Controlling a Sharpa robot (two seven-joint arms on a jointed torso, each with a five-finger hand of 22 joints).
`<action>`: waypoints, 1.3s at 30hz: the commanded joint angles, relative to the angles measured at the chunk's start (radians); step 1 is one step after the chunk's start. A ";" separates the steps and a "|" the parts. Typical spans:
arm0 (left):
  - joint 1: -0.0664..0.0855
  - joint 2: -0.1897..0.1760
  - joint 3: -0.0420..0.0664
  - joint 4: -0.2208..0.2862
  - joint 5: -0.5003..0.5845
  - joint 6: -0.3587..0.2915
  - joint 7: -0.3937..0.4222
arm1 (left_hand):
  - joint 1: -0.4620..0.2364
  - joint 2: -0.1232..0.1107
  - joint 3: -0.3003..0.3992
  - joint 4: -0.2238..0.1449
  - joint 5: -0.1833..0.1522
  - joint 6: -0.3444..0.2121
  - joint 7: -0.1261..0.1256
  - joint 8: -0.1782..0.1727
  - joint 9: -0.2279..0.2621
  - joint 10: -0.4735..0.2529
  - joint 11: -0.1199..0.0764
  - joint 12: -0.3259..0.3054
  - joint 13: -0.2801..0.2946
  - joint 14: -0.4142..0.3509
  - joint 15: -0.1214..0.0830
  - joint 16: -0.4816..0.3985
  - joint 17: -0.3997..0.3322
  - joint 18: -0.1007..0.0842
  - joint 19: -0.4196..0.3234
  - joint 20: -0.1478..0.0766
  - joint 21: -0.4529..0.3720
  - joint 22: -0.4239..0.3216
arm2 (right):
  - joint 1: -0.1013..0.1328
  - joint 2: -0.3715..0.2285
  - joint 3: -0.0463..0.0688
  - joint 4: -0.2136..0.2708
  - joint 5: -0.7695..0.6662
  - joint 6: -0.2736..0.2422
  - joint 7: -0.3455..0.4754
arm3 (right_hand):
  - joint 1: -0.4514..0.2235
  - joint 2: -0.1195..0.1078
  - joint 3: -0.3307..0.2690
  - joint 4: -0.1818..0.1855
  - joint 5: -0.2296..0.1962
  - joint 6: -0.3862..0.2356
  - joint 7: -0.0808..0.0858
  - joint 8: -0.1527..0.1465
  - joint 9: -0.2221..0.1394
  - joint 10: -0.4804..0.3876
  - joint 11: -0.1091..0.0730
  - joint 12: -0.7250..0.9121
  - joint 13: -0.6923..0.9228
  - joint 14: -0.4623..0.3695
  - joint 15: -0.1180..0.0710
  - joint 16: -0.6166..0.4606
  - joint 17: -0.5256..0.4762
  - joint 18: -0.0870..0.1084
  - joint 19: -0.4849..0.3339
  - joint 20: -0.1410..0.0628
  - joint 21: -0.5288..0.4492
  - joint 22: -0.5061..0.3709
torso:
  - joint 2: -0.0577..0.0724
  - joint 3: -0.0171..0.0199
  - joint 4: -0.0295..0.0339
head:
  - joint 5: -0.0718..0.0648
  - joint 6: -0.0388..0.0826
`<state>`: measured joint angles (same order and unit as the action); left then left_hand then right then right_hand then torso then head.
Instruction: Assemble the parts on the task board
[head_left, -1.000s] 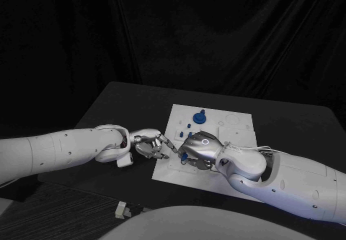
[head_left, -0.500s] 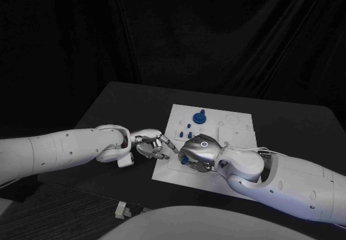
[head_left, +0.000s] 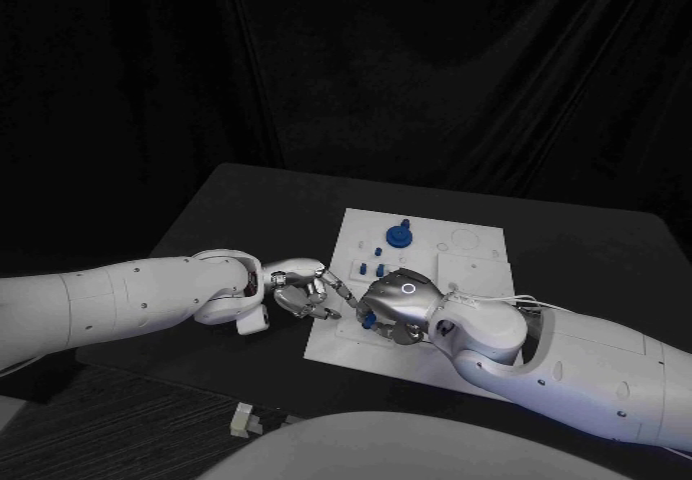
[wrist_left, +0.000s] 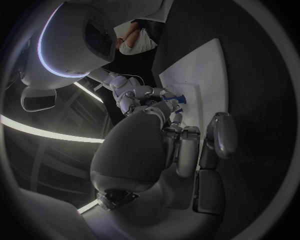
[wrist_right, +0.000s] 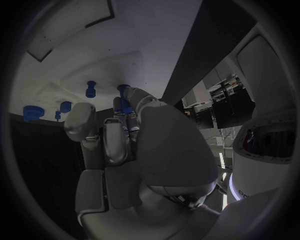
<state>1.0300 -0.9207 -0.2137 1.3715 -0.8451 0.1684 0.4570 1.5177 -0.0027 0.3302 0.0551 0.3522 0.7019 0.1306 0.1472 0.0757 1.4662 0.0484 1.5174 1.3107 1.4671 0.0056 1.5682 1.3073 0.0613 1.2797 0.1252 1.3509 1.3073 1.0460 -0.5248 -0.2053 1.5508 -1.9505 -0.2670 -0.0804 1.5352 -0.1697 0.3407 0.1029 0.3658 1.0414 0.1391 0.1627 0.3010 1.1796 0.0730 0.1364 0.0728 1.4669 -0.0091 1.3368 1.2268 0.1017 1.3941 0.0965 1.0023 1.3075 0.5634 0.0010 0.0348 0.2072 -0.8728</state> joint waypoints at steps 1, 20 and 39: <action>-0.001 0.003 0.001 0.001 0.004 0.015 0.004 | -0.011 0.003 0.008 0.001 0.006 -0.005 -0.002 -0.005 -0.001 0.013 0.003 -0.005 0.192 0.104 0.008 0.003 0.263 0.010 -0.007 -0.002 -0.006 0.167 | -0.006 0.000 -0.002 -0.003 -0.002 0.024 -0.016 | -0.024 -0.007 0.009 0.003 -0.034 -0.086 0.008 -0.052 -0.022 -0.058 0.021 -0.028 -0.006 -0.004 0.019 -0.018 -0.021 0.005 -0.023 0.007 -0.034 0.119 | 0.000 0.0000 0.0000 | 0.000 0.000; -0.001 0.001 0.001 -0.005 0.004 0.018 -0.011 | -0.012 0.003 0.009 0.001 0.006 -0.005 -0.002 -0.005 -0.001 0.012 0.002 -0.006 0.192 0.104 0.007 0.003 0.263 0.011 -0.009 -0.002 -0.008 0.166 | 0.018 -0.070 -0.002 0.052 -0.002 -0.047 -0.025 | 0.001 -0.054 -0.263 0.192 -0.224 -0.362 -0.114 -0.094 -0.123 -0.407 0.071 -0.013 -0.001 -0.068 0.040 -0.050 -0.093 0.028 -0.090 0.038 -0.168 0.090 | 0.000 0.0002 0.0002 | 0.006 0.000; -0.001 -0.014 0.001 -0.015 0.004 -0.018 -0.002 | -0.014 -0.001 0.011 -0.001 0.006 -0.019 -0.005 -0.013 -0.004 0.009 0.001 -0.008 0.190 0.104 0.007 0.003 0.263 0.012 -0.012 -0.002 -0.009 0.166 | 0.230 -0.369 -0.002 0.190 0.430 -0.173 -0.013 | -0.180 0.048 -0.233 0.173 -0.229 -0.190 -0.078 -0.006 -0.108 -0.095 -0.002 0.316 0.117 -0.207 0.022 -0.201 -0.300 0.054 -0.170 0.030 -0.338 0.054 | -0.002 0.0001 -0.0009 | -0.009 0.000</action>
<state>1.0300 -0.9348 -0.2138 1.3554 -0.8451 0.1667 0.4394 1.5095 -0.0024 0.3358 0.0549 0.3522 0.6912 0.1268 0.1365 0.0731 1.4662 0.0484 1.5136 1.3106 1.4671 0.0056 1.5682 1.3073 0.0612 1.2725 0.1251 1.3470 1.3073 1.2705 -0.8845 -0.2069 1.7352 -1.6773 -0.4371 -0.0687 1.3562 -0.1356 0.1080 0.2814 0.1353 0.8139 0.0456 0.1372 0.1835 1.0181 0.0889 0.3927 0.1606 1.2935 0.0213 1.1718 0.9711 0.1496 1.2392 0.1309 0.6920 1.3081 0.5621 0.0012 0.0341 0.2022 -0.8728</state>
